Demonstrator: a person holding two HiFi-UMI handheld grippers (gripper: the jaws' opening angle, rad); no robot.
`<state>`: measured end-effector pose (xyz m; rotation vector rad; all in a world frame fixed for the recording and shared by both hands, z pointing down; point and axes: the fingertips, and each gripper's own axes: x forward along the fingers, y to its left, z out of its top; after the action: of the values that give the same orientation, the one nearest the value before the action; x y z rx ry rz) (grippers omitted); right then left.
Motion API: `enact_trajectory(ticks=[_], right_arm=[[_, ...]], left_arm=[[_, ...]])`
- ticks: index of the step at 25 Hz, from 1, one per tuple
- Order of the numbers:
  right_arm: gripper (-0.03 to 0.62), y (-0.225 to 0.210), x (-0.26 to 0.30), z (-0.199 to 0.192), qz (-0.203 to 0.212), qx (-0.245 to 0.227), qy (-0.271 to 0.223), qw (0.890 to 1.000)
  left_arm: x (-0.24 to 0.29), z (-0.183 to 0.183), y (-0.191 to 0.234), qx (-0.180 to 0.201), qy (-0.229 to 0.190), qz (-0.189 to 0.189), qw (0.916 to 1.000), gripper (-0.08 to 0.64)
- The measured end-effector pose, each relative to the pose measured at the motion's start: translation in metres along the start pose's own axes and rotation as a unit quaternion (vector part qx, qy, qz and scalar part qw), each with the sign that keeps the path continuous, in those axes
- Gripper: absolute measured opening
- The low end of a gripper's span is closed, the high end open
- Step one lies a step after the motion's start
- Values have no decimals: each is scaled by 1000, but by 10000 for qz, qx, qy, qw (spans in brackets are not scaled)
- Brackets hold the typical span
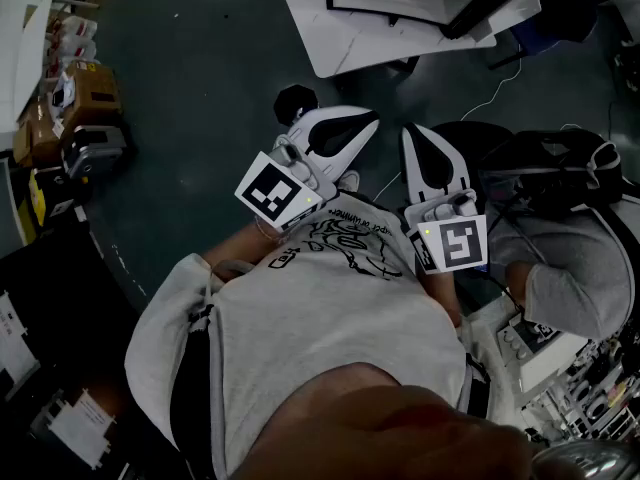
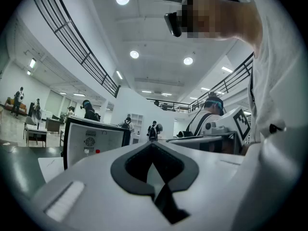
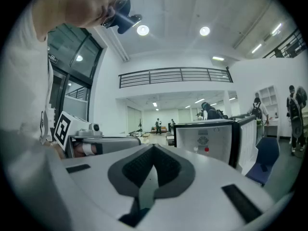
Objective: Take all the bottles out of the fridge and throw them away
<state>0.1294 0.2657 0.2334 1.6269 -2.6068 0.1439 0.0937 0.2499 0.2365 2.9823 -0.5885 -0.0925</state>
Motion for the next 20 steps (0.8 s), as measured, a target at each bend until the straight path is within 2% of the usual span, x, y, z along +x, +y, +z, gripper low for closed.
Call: enact_trajectory(ticks=[9,20], right_arm=[[8,-19,-10,6,-11,61,-174,9998],[8,-33,-15,3,21,112,-154,9998]], left_arm=[[17,0,-8,-59,-41,54,10000,9],[26,-5,-9,-121,9,183,9998,9]])
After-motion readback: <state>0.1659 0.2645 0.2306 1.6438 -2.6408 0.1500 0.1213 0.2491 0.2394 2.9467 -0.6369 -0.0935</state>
